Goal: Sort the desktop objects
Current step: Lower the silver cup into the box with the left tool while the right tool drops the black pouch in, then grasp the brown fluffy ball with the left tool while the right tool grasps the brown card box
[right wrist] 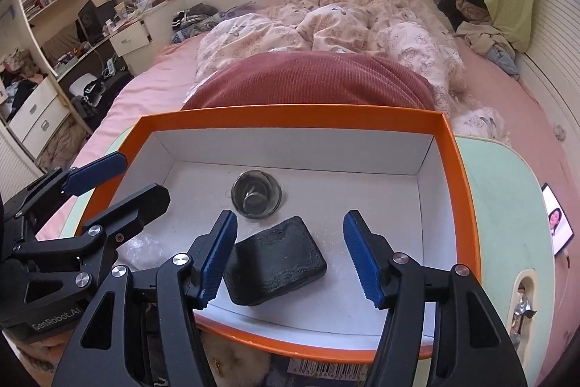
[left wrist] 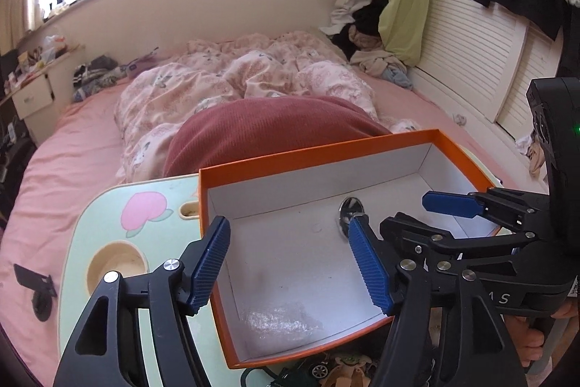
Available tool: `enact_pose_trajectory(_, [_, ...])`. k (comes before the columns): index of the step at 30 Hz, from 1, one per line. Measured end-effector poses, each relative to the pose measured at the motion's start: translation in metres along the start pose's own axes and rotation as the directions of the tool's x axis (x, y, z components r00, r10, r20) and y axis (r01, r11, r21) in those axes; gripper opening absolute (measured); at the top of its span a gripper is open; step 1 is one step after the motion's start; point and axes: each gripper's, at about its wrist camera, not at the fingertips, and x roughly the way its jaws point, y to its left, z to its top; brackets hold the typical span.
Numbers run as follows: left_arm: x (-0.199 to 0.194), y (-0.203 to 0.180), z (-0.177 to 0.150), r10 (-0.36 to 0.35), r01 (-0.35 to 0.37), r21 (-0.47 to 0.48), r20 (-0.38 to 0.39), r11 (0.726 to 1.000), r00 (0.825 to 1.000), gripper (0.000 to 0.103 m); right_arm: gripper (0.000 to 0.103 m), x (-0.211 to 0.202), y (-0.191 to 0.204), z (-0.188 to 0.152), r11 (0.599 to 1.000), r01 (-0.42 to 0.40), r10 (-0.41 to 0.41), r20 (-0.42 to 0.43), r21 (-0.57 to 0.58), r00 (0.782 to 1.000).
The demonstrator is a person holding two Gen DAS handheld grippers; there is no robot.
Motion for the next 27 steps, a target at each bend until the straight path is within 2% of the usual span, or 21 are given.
enact_pose_trajectory(2, [-0.007,0.002,-0.001,-0.005,0.005,-0.014,0.013,1.0,1.0,0.068,0.062,-0.006,0.0,0.001,1.0,-0.003,0.002,0.042,0.016,0.999])
enact_pose_trajectory(5, [-0.035,0.008,0.001,-0.009,0.013,-0.035,0.109,0.999,0.994,0.07,0.062,-0.042,-0.001,-0.005,0.999,-0.009,-0.001,0.205,0.051,0.979])
enact_pose_trajectory(7, [-0.06,0.009,-0.002,-0.008,0.015,-0.04,0.159,0.999,0.987,0.082,0.067,-0.072,0.005,-0.013,0.999,-0.009,-0.004,0.288,0.044,0.958])
enact_pose_trajectory(8, [-0.073,0.008,-0.006,-0.004,0.011,-0.04,0.177,0.999,0.984,0.093,0.075,-0.084,0.008,-0.018,0.999,-0.001,-0.012,0.31,0.04,0.951])
enact_pose_trajectory(9, [-0.085,0.007,-0.014,-0.002,0.009,-0.035,0.193,0.999,0.981,0.099,0.082,-0.096,0.012,-0.026,0.999,0.008,-0.019,0.336,0.035,0.942])
enact_pose_trajectory(12, [-0.113,-0.001,-0.048,-0.014,0.011,0.014,0.207,1.0,0.978,0.1,0.083,-0.124,0.024,-0.063,0.998,0.06,-0.05,0.387,-0.014,0.921])
enact_pose_trajectory(14, [-0.119,-0.008,-0.077,-0.033,0.025,0.049,0.17,0.998,0.985,0.1,0.083,-0.128,0.031,-0.091,0.992,0.112,-0.08,0.377,-0.063,0.923])
enact_pose_trajectory(17, [-0.112,-0.018,-0.114,-0.036,0.028,0.076,0.095,0.997,0.995,0.1,0.083,-0.118,0.035,-0.131,0.98,0.161,-0.117,0.312,-0.117,0.943])
enact_pose_trajectory(19, [-0.103,-0.022,-0.133,-0.003,-0.002,0.082,0.06,0.997,0.998,0.1,0.083,-0.106,0.033,-0.15,0.977,0.173,-0.138,0.255,-0.122,0.957])
enact_pose_trajectory(22, [-0.079,-0.024,-0.147,0.036,-0.035,0.073,-0.015,0.997,0.999,0.1,0.083,-0.09,0.029,-0.163,0.97,0.2,-0.174,0.187,-0.134,0.967])
enact_pose_trajectory(24, [-0.072,-0.017,-0.147,0.009,-0.008,0.033,-0.048,0.999,0.999,0.103,0.091,-0.086,0.028,-0.165,0.969,0.199,-0.172,0.184,-0.144,0.968])
enact_pose_trajectory(25, [-0.071,-0.014,-0.146,0.027,-0.026,0.032,-0.044,0.999,0.999,0.103,0.093,-0.085,0.024,-0.165,0.972,0.196,-0.17,0.186,-0.132,0.968])
enact_pose_trajectory(26, [-0.071,-0.012,-0.146,0.027,-0.026,0.026,-0.039,0.999,0.999,0.103,0.102,-0.084,0.021,-0.164,0.975,0.189,-0.166,0.183,-0.117,0.969])
enact_pose_trajectory(27, [-0.071,-0.01,-0.146,0.032,-0.031,0.025,-0.033,0.999,0.999,0.103,0.102,-0.08,0.014,-0.162,0.983,0.164,-0.147,0.177,-0.087,0.973])
